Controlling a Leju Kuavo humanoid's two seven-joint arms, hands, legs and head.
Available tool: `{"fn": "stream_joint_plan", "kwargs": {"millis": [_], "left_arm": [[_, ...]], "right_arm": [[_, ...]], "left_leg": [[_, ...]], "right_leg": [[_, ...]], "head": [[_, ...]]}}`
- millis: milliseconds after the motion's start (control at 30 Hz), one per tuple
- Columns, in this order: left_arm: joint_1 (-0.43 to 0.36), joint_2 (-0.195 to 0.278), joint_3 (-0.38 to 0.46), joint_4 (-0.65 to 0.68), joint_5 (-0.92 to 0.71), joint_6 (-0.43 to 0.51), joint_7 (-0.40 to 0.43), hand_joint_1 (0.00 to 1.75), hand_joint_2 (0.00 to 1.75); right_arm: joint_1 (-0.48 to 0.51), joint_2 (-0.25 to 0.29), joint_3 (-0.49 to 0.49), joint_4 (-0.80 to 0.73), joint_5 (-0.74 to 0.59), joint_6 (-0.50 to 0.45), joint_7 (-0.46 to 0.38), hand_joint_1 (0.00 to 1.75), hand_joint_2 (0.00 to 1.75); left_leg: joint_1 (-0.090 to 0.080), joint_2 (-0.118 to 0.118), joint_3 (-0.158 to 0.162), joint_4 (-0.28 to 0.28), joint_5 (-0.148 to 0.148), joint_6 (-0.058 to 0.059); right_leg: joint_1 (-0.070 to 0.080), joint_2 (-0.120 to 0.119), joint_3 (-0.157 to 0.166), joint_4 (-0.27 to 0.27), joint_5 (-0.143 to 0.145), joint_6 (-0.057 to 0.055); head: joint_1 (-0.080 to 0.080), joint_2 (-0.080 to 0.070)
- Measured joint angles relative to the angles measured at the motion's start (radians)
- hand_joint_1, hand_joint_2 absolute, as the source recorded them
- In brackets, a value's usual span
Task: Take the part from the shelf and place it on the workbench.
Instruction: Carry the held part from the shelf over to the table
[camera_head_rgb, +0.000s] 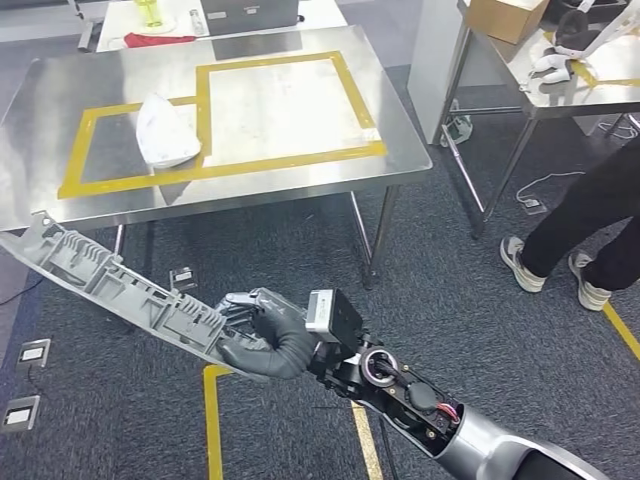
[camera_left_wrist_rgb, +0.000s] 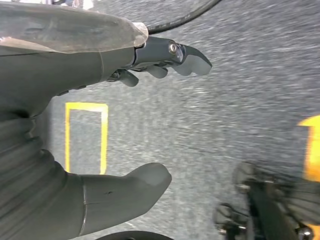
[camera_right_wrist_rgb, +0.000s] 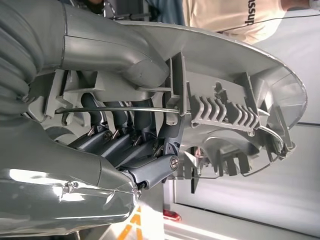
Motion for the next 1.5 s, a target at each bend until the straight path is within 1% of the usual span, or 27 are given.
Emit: {"fn": "stream_joint_plan", "kwargs": {"millis": [67,100,167,200,267,333,400,433,467,567,600,667,733,800,867,900,933,967,1067,1100,1133,1233,1300,1367,1400,1433,1500], "left_arm": [[0.001,-0.001,0.0,0.0,-0.002,0.0,-0.003,0.0,1.75],[0.001,-0.001,0.0,0.0,-0.004,0.0,-0.004,0.0,1.75],[-0.001,-0.002,0.0,0.0,-0.006,0.0,-0.005,0.0,1.75],[-0.001,-0.002,0.0,0.0,-0.006,0.0,-0.006,0.0,1.75],[-0.001,-0.001,0.0,0.0,-0.008,0.0,-0.006,0.0,1.75],[-0.001,0.002,0.0,0.0,-0.009,0.001,-0.005,0.0,1.75],[-0.001,0.004,0.0,0.0,-0.011,0.002,-0.005,0.0,1.75],[-0.001,0.005,0.0,0.0,-0.011,0.002,-0.005,0.0,1.75],[-0.001,0.005,0.0,0.0,-0.012,0.002,-0.005,0.0,1.75],[-0.003,0.001,-0.002,0.0,-0.013,0.002,-0.003,0.0,1.75],[-0.004,0.0,-0.002,0.0,-0.013,0.003,-0.003,0.0,1.75],[-0.006,0.0,-0.003,0.0,-0.014,0.003,-0.002,0.0,1.75],[-0.007,0.001,-0.004,0.0,-0.015,0.004,-0.001,0.0,1.75],[-0.008,0.002,-0.005,0.0,-0.016,0.006,0.0,0.0,1.75],[-0.007,0.002,-0.007,0.0,-0.017,0.007,0.001,0.0,1.75],[-0.006,0.002,-0.007,0.0,-0.018,0.008,0.001,0.0,1.75],[-0.005,0.003,-0.008,0.0,-0.018,0.009,0.002,0.0,1.75],[-0.003,0.004,-0.008,0.0,-0.018,0.009,0.002,0.0,1.75],[0.002,0.006,-0.009,0.0,-0.018,0.009,0.002,0.0,1.75],[0.003,0.006,-0.009,0.0,-0.019,0.009,0.001,0.0,1.75],[0.003,0.006,-0.009,0.0,-0.019,0.009,0.001,0.0,1.75],[-0.003,0.003,-0.01,0.0,-0.019,0.009,-0.003,0.0,1.75],[-0.007,0.002,-0.01,0.0,-0.018,0.008,-0.006,0.0,1.75],[-0.009,0.004,-0.01,0.0,-0.017,0.008,-0.008,0.0,1.75],[-0.009,0.004,-0.01,0.0,-0.017,0.009,-0.008,0.0,1.75],[-0.008,0.005,-0.01,0.0,-0.017,0.009,-0.008,0.0,1.75],[-0.008,0.005,-0.011,0.0,-0.017,0.008,-0.008,0.0,1.75]], "right_arm": [[0.0,-0.001,0.0,-0.001,0.0,-0.001,0.0,1.75,1.75],[0.0,-0.001,-0.001,-0.002,0.0,-0.001,-0.001,1.75,1.75],[0.001,-0.001,-0.002,-0.006,0.002,-0.002,-0.002,1.75,1.75],[0.001,-0.001,-0.002,-0.008,0.004,-0.002,-0.003,1.75,1.75],[0.002,-0.001,-0.003,-0.009,0.011,-0.002,-0.005,1.75,1.75],[0.004,-0.001,-0.003,-0.009,0.015,-0.004,-0.007,1.75,1.75],[0.006,-0.002,-0.004,-0.009,0.015,-0.007,-0.008,1.75,1.75],[0.006,-0.002,-0.004,-0.009,0.015,-0.009,-0.008,1.75,1.75],[0.006,-0.003,-0.005,-0.009,0.015,-0.01,-0.008,1.75,1.75],[0.007,-0.005,-0.009,-0.01,0.015,-0.012,-0.01,1.75,1.75],[0.008,-0.006,-0.01,-0.011,0.015,-0.013,-0.011,1.75,1.75],[0.01,-0.006,-0.011,-0.016,0.015,-0.014,-0.011,1.75,1.75],[0.011,-0.007,-0.012,-0.02,0.015,-0.015,-0.011,1.75,1.75],[0.012,-0.007,-0.013,-0.021,0.015,-0.019,-0.012,1.75,1.75],[0.012,-0.007,-0.016,-0.021,0.015,-0.023,-0.012,1.75,1.75],[0.013,-0.007,-0.017,-0.021,0.015,-0.024,-0.012,1.75,1.75],[0.015,-0.007,-0.018,-0.021,0.015,-0.025,-0.013,1.75,1.75],[0.017,-0.007,-0.019,-0.022,0.015,-0.026,-0.013,1.75,1.75],[0.023,-0.008,-0.02,-0.024,0.015,-0.03,-0.015,1.75,1.75],[0.024,-0.008,-0.021,-0.025,0.014,-0.031,-0.017,1.75,1.75],[0.024,-0.008,-0.022,-0.026,0.013,-0.032,-0.021,1.75,1.75],[0.026,-0.008,-0.027,-0.036,0.008,-0.036,-0.044,1.75,1.75],[0.026,-0.008,-0.032,-0.04,-0.001,-0.041,-0.065,1.75,1.75],[0.026,-0.008,-0.039,-0.041,-0.01,-0.046,-0.083,1.75,1.75],[0.026,-0.008,-0.042,-0.041,-0.012,-0.048,-0.088,1.75,1.75],[0.026,-0.008,-0.045,-0.041,-0.015,-0.049,-0.09,1.75,1.75],[0.026,-0.008,-0.049,-0.042,-0.017,-0.051,-0.09,1.75,1.75]], "left_leg": [[0.0,0.007,0.009,-0.087,0.109,0.006],[0.0,0.009,0.01,-0.102,0.131,0.011],[0.0,0.007,0.024,-0.104,0.131,0.027],[0.0,0.006,0.035,-0.104,0.126,0.034],[-0.003,0.005,0.061,-0.103,0.111,0.045],[-0.004,0.004,0.088,-0.104,0.087,0.05],[-0.005,0.001,0.125,-0.104,0.058,0.051],[-0.005,0.0,0.147,-0.105,0.042,0.051],[-0.005,-0.002,0.17,-0.106,0.025,0.05],[-0.007,-0.007,0.218,-0.114,-0.017,0.04],[-0.008,-0.009,0.229,-0.116,-0.023,0.036],[-0.01,-0.01,0.247,-0.114,-0.025,0.028],[-0.01,-0.007,0.226,-0.047,-0.014,0.022],[-0.008,-0.003,0.146,0.077,-0.034,0.016],[-0.008,-0.003,0.058,0.162,-0.114,0.009],[-0.008,-0.002,0.028,0.168,-0.153,0.007],[-0.008,-0.002,0.01,0.146,-0.168,0.007],[-0.008,-0.002,0.003,0.102,-0.143,0.008],[-0.012,-0.003,-0.009,-0.054,0.067,0.019],[-0.013,-0.004,-0.011,-0.077,0.118,0.023],[-0.014,-0.004,-0.012,-0.081,0.134,0.025],[-0.008,-0.003,0.0,-0.082,0.145,0.035],[-0.008,-0.002,0.007,-0.083,0.137,0.045],[-0.008,-0.002,0.015,-0.083,0.126,0.05],[-0.008,-0.002,0.02,-0.083,0.12,0.049],[-0.008,-0.003,0.027,-0.083,0.115,0.048],[-0.007,-0.004,0.045,-0.084,0.104,0.045]], "right_leg": [[0.005,0.002,0.018,0.001,-0.033,0.009],[0.007,0.003,0.027,0.006,-0.042,0.014],[0.006,0.002,0.034,0.024,-0.051,0.022],[0.004,0.0,0.024,0.057,-0.049,0.027],[-0.001,-0.007,-0.04,0.169,-0.063,0.036],[-0.003,-0.009,-0.132,0.293,-0.12,0.042],[-0.002,-0.01,-0.193,0.325,-0.188,0.043],[-0.002,-0.01,-0.204,0.298,-0.193,0.04],[0.0,-0.01,-0.208,0.248,-0.158,0.034],[0.013,-0.01,-0.213,0.071,0.066,0.011],[0.016,-0.008,-0.21,0.039,0.109,0.006],[0.013,-0.006,-0.181,0.018,0.12,-0.001],[0.008,-0.007,-0.146,0.007,0.116,-0.007],[0.007,-0.007,-0.118,0.004,0.099,-0.011],[0.008,-0.005,-0.091,0.004,0.076,-0.013],[0.008,-0.003,-0.074,0.004,0.063,-0.013],[0.008,0.0,-0.054,0.004,0.049,-0.012],[0.008,0.003,-0.035,0.005,0.033,-0.011],[0.013,0.009,-0.003,0.015,-0.016,-0.002],[0.015,0.011,0.0,0.019,-0.033,0.001],[0.018,0.015,0.008,0.023,-0.048,0.003],[0.017,0.008,0.004,0.054,-0.093,0.014],[0.012,-0.002,-0.049,0.165,-0.154,0.027],[0.004,-0.007,-0.13,0.303,-0.204,0.035],[0.0,-0.008,-0.157,0.335,-0.201,0.036],[-0.003,-0.008,-0.164,0.325,-0.175,0.037],[-0.007,-0.009,-0.128,0.199,-0.077,0.035]], "head": [[-0.008,0.0],[-0.009,0.0],[0.0,0.0],[0.004,0.0],[0.014,0.0],[0.022,0.0],[0.027,0.0],[0.03,0.0],[0.033,0.0],[0.036,0.0],[0.035,0.0],[0.033,0.0],[0.029,0.0],[0.022,0.0],[0.017,0.0],[0.015,0.0],[0.012,0.0],[0.01,0.0],[-0.001,0.0],[-0.003,0.0],[-0.003,0.0],[0.004,0.0],[0.011,0.0],[0.02,0.0],[0.025,0.0],[0.028,0.0],[0.036,0.0]]}}
